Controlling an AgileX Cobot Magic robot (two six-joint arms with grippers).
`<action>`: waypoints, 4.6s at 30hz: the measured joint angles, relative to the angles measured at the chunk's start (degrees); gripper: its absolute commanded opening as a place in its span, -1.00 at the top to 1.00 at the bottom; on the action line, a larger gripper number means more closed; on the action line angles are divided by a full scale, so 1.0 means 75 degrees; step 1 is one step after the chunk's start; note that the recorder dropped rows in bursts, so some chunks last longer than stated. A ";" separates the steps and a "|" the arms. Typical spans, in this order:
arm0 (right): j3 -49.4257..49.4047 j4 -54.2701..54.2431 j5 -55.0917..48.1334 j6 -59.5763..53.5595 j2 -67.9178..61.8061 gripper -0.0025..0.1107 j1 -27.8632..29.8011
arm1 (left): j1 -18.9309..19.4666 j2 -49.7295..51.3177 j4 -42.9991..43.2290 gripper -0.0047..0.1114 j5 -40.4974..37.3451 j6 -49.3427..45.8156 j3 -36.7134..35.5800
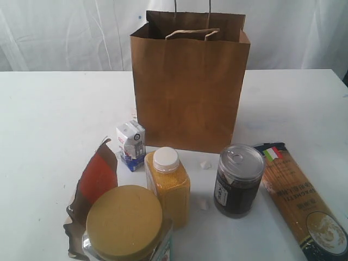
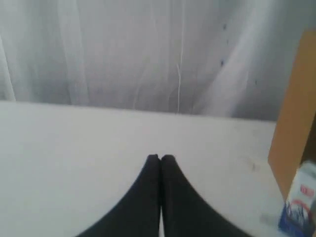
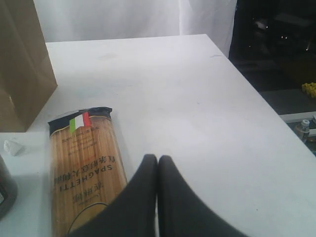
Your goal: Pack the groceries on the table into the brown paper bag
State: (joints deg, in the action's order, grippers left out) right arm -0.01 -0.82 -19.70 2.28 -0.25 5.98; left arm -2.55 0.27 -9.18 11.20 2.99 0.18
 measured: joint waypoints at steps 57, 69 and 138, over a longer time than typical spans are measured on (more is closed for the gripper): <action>0.0000 0.0485 0.1796 -0.1503 0.0000 0.96 0.0000 | -0.3208 0.8983 0.1839 0.92 -0.8031 -0.0303 0.7951; 0.0000 0.0485 0.1790 -0.1503 0.0000 0.96 0.0000 | -0.3240 0.9037 -0.1661 -0.05 -0.8086 -0.4098 0.8287; 0.0000 0.0485 0.1741 -0.1503 0.0000 0.96 0.0000 | -0.3240 1.0396 -0.0313 0.92 -0.8686 -0.3091 1.3787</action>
State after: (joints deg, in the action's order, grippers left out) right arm -0.01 2.82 -6.64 -8.99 -0.25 5.98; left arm -26.85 78.24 -11.53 -53.95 -20.19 103.58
